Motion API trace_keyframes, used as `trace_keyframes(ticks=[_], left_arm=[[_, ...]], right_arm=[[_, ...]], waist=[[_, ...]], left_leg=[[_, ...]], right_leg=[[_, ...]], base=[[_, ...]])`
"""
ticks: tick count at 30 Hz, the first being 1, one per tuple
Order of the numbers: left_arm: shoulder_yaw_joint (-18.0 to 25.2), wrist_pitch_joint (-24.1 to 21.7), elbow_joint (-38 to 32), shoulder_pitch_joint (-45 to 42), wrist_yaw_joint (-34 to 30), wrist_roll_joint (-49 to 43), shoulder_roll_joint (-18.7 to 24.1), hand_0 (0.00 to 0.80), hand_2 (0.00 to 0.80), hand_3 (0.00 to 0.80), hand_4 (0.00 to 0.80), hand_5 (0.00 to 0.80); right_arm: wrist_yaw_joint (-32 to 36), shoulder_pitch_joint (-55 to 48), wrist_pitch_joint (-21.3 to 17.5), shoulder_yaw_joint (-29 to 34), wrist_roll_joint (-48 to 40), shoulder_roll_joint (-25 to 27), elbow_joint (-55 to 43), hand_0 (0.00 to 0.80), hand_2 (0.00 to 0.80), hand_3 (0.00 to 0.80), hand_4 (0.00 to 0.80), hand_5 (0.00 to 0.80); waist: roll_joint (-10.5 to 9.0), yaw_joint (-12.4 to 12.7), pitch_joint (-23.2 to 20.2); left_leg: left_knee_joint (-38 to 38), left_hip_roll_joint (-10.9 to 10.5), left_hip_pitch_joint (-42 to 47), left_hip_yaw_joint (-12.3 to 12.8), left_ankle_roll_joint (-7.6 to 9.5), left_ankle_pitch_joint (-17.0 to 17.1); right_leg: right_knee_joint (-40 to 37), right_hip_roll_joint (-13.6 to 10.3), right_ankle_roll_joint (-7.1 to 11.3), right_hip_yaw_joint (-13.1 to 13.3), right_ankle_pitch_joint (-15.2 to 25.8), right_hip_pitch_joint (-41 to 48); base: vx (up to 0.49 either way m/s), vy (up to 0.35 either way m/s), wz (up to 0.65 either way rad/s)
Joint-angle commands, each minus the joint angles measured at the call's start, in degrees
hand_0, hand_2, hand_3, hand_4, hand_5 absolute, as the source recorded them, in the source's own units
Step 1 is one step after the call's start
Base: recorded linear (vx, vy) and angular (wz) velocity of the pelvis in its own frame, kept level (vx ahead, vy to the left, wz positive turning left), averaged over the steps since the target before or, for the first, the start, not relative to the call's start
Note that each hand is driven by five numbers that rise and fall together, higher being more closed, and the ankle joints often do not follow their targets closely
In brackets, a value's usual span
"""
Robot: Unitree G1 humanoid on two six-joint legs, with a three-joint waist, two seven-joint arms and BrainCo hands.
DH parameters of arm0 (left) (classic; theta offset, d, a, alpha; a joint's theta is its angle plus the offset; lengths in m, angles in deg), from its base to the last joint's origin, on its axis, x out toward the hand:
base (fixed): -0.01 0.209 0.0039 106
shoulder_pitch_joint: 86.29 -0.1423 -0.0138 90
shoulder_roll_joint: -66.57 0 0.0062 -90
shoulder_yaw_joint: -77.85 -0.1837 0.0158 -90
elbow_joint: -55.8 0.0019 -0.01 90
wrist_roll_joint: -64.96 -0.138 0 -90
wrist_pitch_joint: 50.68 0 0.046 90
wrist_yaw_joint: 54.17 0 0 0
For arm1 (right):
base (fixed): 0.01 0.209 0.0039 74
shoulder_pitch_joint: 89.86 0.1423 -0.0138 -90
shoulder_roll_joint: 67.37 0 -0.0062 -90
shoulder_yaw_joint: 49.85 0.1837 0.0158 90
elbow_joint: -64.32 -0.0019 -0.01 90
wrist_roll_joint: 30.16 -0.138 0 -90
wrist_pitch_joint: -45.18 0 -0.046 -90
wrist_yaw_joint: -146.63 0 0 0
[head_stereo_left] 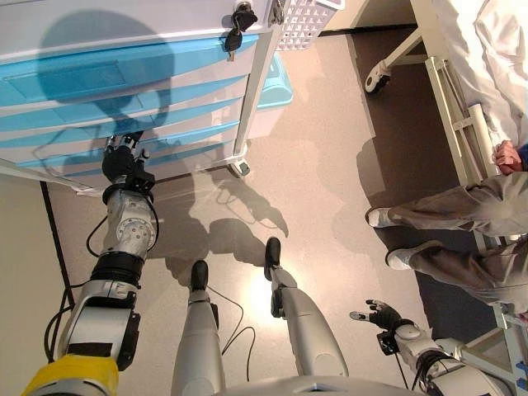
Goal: Open the drawer and pick up the medicine
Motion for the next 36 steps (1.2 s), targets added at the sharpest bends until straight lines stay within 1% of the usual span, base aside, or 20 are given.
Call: trace_keyframes(ticks=[1, 4, 12, 15, 16, 27, 36], left_arm=[[4.4, -10.7, -12.6, 16.5, -6.3, -7.4, 6.4, 0.8, 0.8, 0.8, 0.8, 0.8], [5.0, -10.6, -13.6, 15.3, -6.4, -7.5, 5.9, 0.8, 0.8, 0.8, 0.8, 0.8], [5.7, -10.2, -17.6, 11.6, -7.2, -7.9, 2.2, 0.8, 0.8, 0.8, 0.8, 0.8], [6.0, -10.1, -18.0, 10.7, -7.3, -7.9, 1.5, 0.8, 0.8, 0.8, 0.8, 0.8], [6.1, -9.9, -18.5, 10.0, -7.5, -7.8, 0.6, 0.8, 0.8, 0.8, 0.8, 0.8], [5.0, -9.3, -21.1, 8.5, -8.4, -8.2, -2.0, 0.8, 0.8, 0.8, 0.8, 0.8], [4.9, -8.7, -22.8, 6.4, -9.3, -7.9, -4.6, 0.8, 0.8, 0.8, 0.8, 0.8]], right_arm=[[-0.2, -3.4, 0.5, -2.8, 0.4, 3.8, 1.6, 0.0, 0.0, 0.0, 0.0, 0.0], [-0.2, -3.4, 0.5, -2.7, 0.5, 3.6, 1.5, 0.0, 0.0, 0.0, 0.0, 0.0], [-0.3, -3.5, 0.5, -2.2, 0.6, 3.4, 1.5, 0.0, 0.0, 0.0, 0.0, 0.0], [-0.3, -3.6, 0.5, -2.1, 0.7, 3.3, 1.5, 0.0, 0.0, 0.0, 0.0, 0.0], [-0.2, -3.7, 0.5, -2.0, 0.7, 3.1, 1.5, 0.0, 0.0, 0.0, 0.0, 0.0], [-0.5, -4.2, 0.4, -1.6, 0.7, 3.3, 1.6, 0.0, 0.0, 0.0, 0.0, 0.0], [-0.4, -5.1, 0.4, -1.0, 0.5, 3.5, 1.7, 0.0, 0.0, 0.0, 0.0, 0.0]], waist=[[2.41, 0.1, -6.1], [2.48, 0.3, -5.9], [2.61, 1.2, -5.1], [2.49, 1.3, -4.8], [2.46, 1.4, -4.6], [2.61, 1.9, -3.6], [3.33, 2.5, -2.9]], left_leg=[[-0.1, -2.2, -3.4, -1.0, 2.74, 1.4], [0.1, -2.3, -3.4, -1.2, 2.79, 1.3], [0.5, -2.3, -3.8, -1.7, 2.71, 1.6], [0.6, -2.3, -3.8, -1.8, 2.65, 1.7], [0.7, -2.2, -3.9, -1.9, 2.61, 1.8], [0.9, -2.4, -4.0, -2.5, 2.47, 2.4], [1.8, -2.5, -4.0, -3.0, 2.28, 2.6]], right_leg=[[5.6, 0.9, 3.42, -1.1, -6.6, 3.0], [6.3, 1.0, 3.32, -1.1, -6.9, 2.8], [8.4, 0.8, 2.95, -2.1, -7.9, 1.9], [8.6, 0.8, 2.84, -2.3, -8.1, 1.9], [9.0, 0.8, 2.78, -2.4, -8.2, 1.8], [10.2, 0.7, 2.37, -3.3, -8.8, 1.6], [11.7, 0.7, 1.76, -3.8, -9.5, 1.5]], base=[[0.0, 0.0, 0.0], [0.0, 0.0, 0.0], [-0.007, -0.006, 0.0], [0.0, 0.0, 0.0], [0.0, 0.0, 0.0], [-0.025, -0.015, 0.01], [-0.041, -0.015, 0.05]])
